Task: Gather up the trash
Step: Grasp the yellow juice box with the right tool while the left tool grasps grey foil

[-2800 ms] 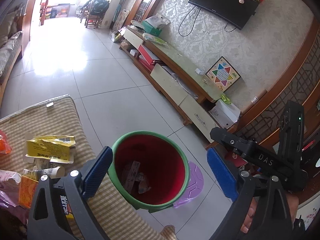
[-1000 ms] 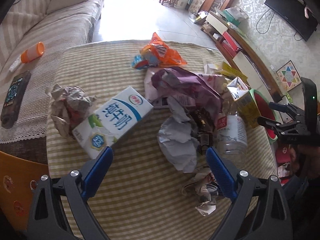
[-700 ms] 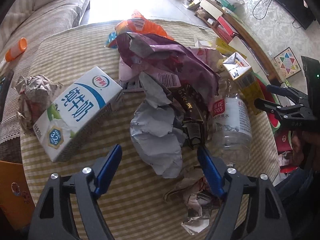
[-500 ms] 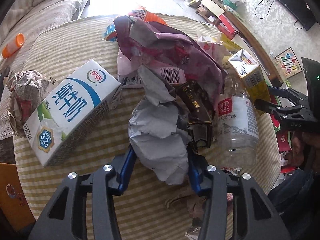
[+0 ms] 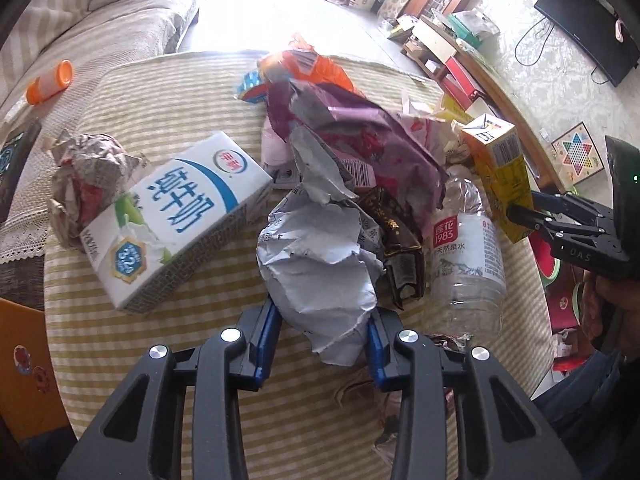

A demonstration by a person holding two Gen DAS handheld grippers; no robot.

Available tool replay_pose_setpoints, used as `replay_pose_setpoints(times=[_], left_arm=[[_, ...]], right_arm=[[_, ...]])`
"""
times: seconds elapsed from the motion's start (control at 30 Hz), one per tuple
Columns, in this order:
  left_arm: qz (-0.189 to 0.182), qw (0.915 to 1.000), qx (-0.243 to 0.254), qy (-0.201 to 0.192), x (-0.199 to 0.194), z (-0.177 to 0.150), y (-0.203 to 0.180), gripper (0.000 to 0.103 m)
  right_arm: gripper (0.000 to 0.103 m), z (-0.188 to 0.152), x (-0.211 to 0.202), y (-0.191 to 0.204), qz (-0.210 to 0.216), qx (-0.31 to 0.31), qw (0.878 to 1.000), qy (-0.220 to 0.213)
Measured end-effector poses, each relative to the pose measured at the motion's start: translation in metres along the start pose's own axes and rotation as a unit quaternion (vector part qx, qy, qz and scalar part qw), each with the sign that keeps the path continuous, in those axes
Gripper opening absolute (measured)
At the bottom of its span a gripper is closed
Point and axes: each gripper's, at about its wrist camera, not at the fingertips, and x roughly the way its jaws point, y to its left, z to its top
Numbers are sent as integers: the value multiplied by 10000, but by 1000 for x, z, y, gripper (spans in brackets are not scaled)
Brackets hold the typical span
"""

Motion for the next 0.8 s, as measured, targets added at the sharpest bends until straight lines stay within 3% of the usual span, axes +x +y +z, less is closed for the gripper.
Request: replay_pose_setpoints(times=[0.13,0.2,0.23,0.37,0.47,0.8], left_arm=[[13,10000,-6,-79,-10,2,1,34],[9,9999,-17,-107,-14,1,2,34],[9,9999,-21,-105,-15,0,3,34],[-6,9999,-52,-114,-18,1,6,34],[-54,9999,-58,-145,-19,-1,6,34],[-175,9996,-113,-184,-17,-4,10,34]], right_arm=[[34,-1,-8,-5,97,68,9999,-16],[31,-1,-11,-6,137,97,9999,-7],[33,-1,-10,-6,111,81,9999,32],[71,3,-7,-8,-50,4,10000,-45],[81,8,-5,-9,-3,-34,10000,-55],[81,14,38,-4,311,-348,9984,309]])
